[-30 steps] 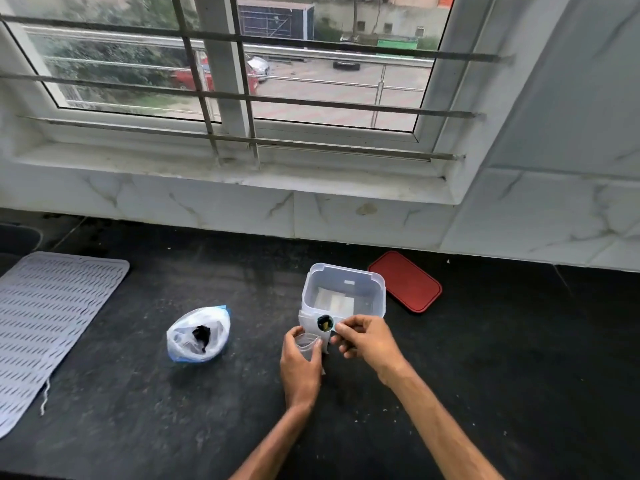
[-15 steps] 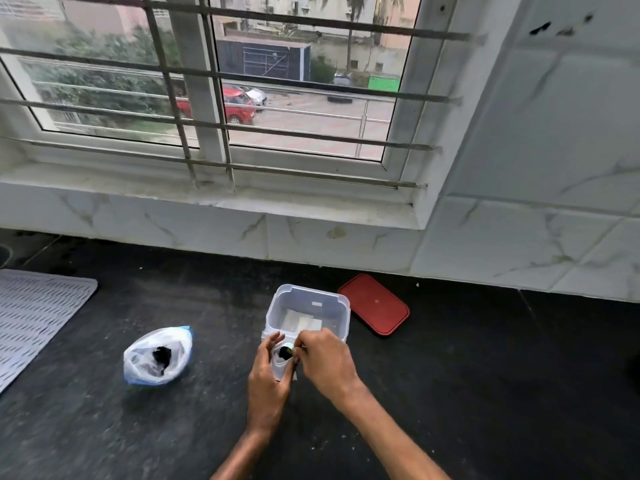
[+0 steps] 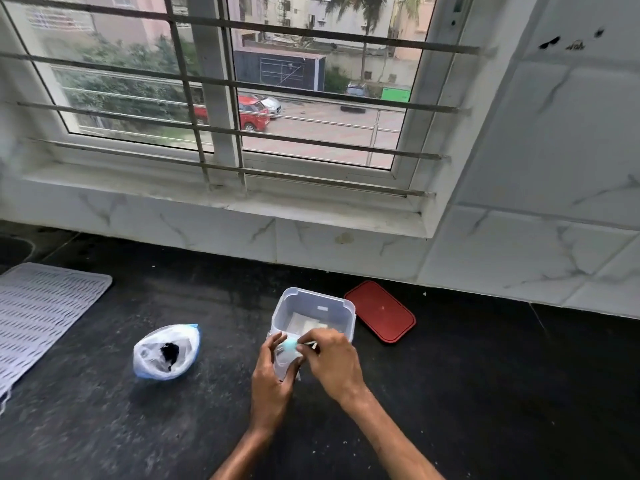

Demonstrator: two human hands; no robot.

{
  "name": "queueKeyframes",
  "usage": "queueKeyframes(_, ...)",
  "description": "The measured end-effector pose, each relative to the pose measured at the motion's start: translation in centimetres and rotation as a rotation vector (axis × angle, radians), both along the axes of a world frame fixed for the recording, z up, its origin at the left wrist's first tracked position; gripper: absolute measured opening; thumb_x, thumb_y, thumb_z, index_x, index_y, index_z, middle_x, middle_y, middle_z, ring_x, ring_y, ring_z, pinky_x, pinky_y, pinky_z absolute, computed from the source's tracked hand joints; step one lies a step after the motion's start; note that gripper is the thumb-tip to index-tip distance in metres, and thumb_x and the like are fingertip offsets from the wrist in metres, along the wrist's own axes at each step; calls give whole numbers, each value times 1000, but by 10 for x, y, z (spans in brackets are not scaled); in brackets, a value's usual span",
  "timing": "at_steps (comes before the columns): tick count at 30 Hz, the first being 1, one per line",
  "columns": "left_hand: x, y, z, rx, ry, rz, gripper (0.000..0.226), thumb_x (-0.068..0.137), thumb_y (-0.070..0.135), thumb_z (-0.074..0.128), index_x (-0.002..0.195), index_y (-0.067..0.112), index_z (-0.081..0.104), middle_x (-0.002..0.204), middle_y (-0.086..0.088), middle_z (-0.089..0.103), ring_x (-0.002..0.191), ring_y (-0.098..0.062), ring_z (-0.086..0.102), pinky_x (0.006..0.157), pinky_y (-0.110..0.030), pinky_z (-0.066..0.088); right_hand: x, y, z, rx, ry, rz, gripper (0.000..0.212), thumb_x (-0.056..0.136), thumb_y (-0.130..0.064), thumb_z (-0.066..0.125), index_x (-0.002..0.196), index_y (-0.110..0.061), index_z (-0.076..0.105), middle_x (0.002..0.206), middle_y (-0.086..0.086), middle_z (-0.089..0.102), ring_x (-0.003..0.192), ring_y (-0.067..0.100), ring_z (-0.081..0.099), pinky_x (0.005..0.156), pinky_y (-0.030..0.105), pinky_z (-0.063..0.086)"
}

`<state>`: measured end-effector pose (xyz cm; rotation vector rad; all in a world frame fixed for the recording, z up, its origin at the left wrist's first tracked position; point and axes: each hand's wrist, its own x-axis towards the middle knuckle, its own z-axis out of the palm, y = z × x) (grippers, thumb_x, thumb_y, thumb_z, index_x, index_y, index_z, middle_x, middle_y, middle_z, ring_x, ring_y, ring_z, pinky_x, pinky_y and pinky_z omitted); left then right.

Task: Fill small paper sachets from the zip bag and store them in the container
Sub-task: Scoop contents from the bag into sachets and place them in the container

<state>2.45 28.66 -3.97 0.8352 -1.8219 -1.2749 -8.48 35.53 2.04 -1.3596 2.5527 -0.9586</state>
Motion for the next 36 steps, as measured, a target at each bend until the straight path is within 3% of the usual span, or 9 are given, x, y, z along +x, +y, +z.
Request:
queueKeyframes(5, 3, -4, -12, 19, -24, 8, 57, 78, 14, 81, 125, 26, 52, 121, 11, 63, 109, 4, 60, 89, -6, 43, -9, 3, -6, -143, -477, -173, 6, 81, -24, 76, 79, -18, 76, 72, -8, 75, 66, -2, 69, 66, 21, 56)
queueKeyframes(8, 4, -8, -24, 6, -90, -3, 59, 77, 14, 81, 125, 28, 49, 122, 7, 62, 111, 3, 58, 91, -4, 40, -7, 7, -4, -230, -708, -249, 6, 83, -11, 75, 80, -5, 75, 68, 4, 74, 49, -2, 61, 51, 13, 45)
queueKeyframes(14, 6, -14, -35, -21, -169, -61, 69, 74, 19, 84, 130, 27, 44, 129, 3, 55, 117, 5, 50, 96, -3, 37, -3, 12, -5, -254, -837, -297, 4, 84, -10, 73, 82, -7, 74, 69, 7, 74, 50, 0, 58, 46, 13, 41)
queueKeyframes(17, 19, -27, -31, 8, -118, -69, 76, 72, 31, 83, 135, 25, 41, 138, 7, 47, 125, 3, 46, 100, -8, 38, 6, 3, 2, -262, -835, -283, 3, 85, -13, 72, 83, -11, 74, 72, 5, 75, 55, 1, 63, 47, 13, 42)
queueKeyframes(21, 44, -55, -19, -66, -62, 6, 61, 83, 43, 67, 136, 27, 41, 144, 10, 44, 135, -7, 42, 112, -20, 33, 23, -23, 15, -271, -834, -190, 5, 87, -14, 70, 88, -16, 74, 76, 0, 76, 66, 7, 66, 57, 18, 47)
queueKeyframes(24, 68, -91, -5, -107, 0, 217, 44, 89, 37, 62, 130, 27, 47, 135, 6, 52, 130, -13, 48, 110, -31, 39, 50, -60, 15, -232, -783, -80, 5, 85, -17, 73, 88, -19, 77, 77, -4, 76, 76, 9, 71, 69, 26, 55)
queueKeyframes(28, 118, -160, -2, -206, -102, 494, 49, 84, 21, 66, 130, 14, 48, 136, -4, 49, 127, -23, 47, 109, -36, 37, 97, -117, -7, -120, -590, 82, 7, 85, -19, 73, 87, -22, 78, 76, -13, 75, 67, -2, 67, 66, 15, 51)
queueKeyframes(33, 158, -228, -34, -146, -552, 161, 83, 71, 12, 83, 142, 6, 42, 154, -11, 30, 141, -24, 30, 114, -23, 18, 132, -175, -47, 120, -343, 105, 21, 89, -26, 64, 107, -22, 74, 102, -4, 75, 94, 10, 70, 85, 26, 53)
queueKeyframes(36, 155, -241, -48, -22, -605, 48, 78, 70, 12, 81, 139, 6, 46, 145, -10, 43, 135, -24, 42, 110, -25, 29, 138, -195, -58, 185, -259, 88, 23, 91, -26, 57, 109, -22, 71, 102, 1, 74, 95, 22, 69, 82, 32, 52)
